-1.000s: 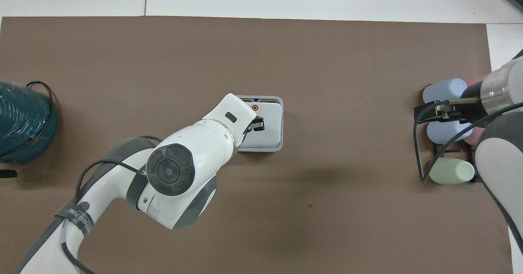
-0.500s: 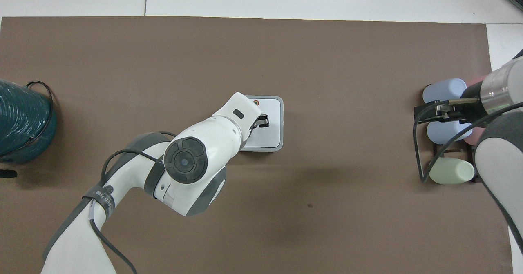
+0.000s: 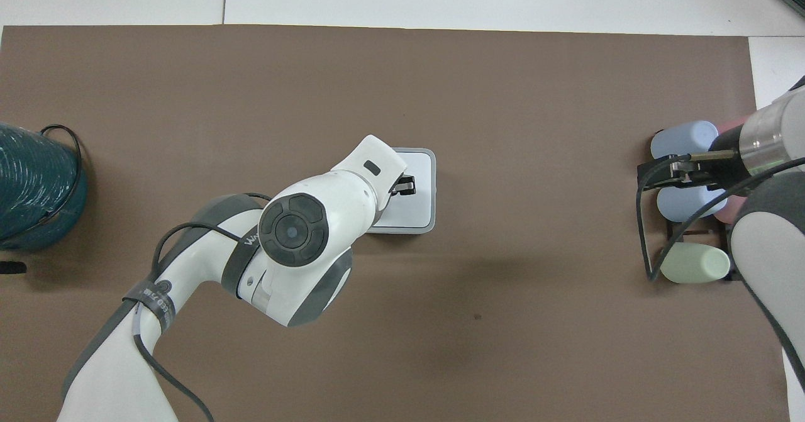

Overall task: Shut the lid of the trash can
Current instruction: 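Push the lid down over the trash can with the left gripper, then press the lid shut with the left gripper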

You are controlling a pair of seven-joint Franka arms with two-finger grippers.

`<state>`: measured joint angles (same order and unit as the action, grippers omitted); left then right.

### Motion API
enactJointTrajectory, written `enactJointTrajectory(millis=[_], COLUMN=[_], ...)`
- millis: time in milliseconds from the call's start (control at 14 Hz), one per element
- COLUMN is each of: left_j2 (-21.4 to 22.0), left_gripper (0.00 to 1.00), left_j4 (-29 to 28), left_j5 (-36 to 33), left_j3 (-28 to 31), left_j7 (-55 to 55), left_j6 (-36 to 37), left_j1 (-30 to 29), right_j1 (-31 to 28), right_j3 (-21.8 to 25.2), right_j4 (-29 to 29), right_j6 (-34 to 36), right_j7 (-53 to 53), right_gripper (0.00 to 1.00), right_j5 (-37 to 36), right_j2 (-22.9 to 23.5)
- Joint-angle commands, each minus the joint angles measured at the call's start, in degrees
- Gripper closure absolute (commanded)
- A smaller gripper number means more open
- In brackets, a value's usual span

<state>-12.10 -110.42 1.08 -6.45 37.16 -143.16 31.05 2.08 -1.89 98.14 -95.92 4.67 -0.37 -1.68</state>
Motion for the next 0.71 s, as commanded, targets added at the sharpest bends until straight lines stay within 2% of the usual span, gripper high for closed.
enactJointTrajectory(millis=[0, 143, 286, 429, 500, 643], left_j2=[-1.87, -1.00, 1.20, 1.20, 1.64, 5.05], left_gripper=[0.81, 0.81, 0.80, 0.77, 0.75, 0.66], left_j4=[7.40, 7.58, 10.98, 18.97, 21.71, 22.70], left_j5=[0.50, 0.50, 0.41, 0.41, 0.41, 0.59], left_j3=[0.12, 0.12, 0.38, 1.35, 1.35, 1.70], left_j7=[-0.51, -0.68, -2.35, -6.47, -8.57, -12.97], left_j6=[9.90, 12.10, 21.64, 35.34, 40.19, 44.97], left_j1=[0.24, 0.16, -0.55, -1.51, -4.04, -8.44], right_j1=[-0.85, -0.85, -0.85, -0.76, -0.76, -0.85], right_j3=[-0.48, -0.48, -0.48, -0.48, -0.48, -0.48], right_j4=[0.74, 0.74, 0.74, 0.74, 0.74, 0.74], right_j6=[0.12, 0.12, 0.12, 0.12, 0.12, 0.12], right_j7=[-1.50, -1.50, -1.41, -1.42, -1.41, -1.50], right_gripper=[0.00, 0.00, 0.00, 0.00, 0.00, 0.00], right_j5=[0.10, 0.10, 0.10, 0.10, 0.10, 0.10], right_j2=[-0.70, -0.70, -0.70, -0.78, -0.79, -0.70])
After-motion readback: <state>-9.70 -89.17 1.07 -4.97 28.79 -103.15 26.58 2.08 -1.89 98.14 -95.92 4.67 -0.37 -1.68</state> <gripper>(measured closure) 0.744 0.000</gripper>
